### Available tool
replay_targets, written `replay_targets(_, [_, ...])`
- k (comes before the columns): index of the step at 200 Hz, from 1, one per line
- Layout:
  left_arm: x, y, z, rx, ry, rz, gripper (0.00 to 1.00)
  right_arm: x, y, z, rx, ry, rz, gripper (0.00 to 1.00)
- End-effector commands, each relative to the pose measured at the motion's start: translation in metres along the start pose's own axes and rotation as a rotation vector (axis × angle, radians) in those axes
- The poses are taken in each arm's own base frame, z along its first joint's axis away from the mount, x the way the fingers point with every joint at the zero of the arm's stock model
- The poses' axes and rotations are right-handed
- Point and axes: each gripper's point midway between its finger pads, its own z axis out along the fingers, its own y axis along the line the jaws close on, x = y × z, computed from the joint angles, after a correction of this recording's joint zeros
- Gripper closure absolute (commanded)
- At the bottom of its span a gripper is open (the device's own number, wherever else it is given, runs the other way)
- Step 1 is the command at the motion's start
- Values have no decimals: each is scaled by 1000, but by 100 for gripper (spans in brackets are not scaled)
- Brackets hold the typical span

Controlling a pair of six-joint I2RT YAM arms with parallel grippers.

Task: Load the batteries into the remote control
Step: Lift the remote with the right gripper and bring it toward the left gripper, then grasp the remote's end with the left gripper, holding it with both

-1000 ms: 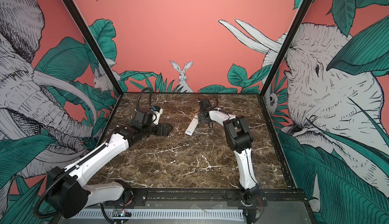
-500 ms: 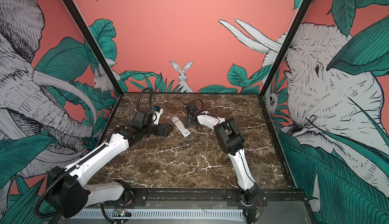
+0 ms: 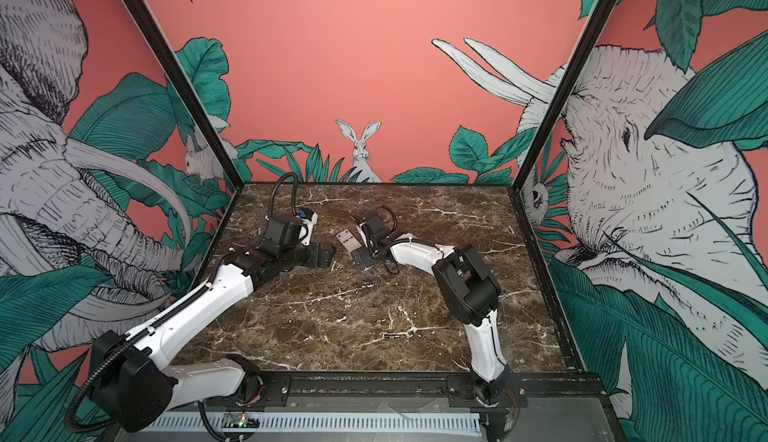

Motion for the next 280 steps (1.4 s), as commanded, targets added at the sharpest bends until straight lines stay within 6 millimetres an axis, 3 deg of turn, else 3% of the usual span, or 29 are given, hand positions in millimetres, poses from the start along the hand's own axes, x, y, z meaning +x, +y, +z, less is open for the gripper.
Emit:
replay_targets(1, [-5, 2, -14, -14, -23, 12, 1, -3, 3, 9, -9, -2, -28, 0])
replay_targets(88, [-9, -1, -29, 41, -52, 8, 0, 7, -2, 33, 37, 67, -76, 7])
replay_targets(150, [-8, 2, -25, 132, -72, -71, 1, 10, 3, 31, 15, 74, -89, 35])
replay_targets(183, [-8, 2, -21, 140, -74, -75, 1, 9, 4, 27, 8, 72, -89, 45])
replay_targets(224, [-7, -2, -16, 171, -88, -70, 0, -10, 16, -2, -66, -7, -87, 50])
replay_targets(280, [-31, -32, -21, 352, -204, -54, 0, -30, 27, -81, -277, -152, 21, 54])
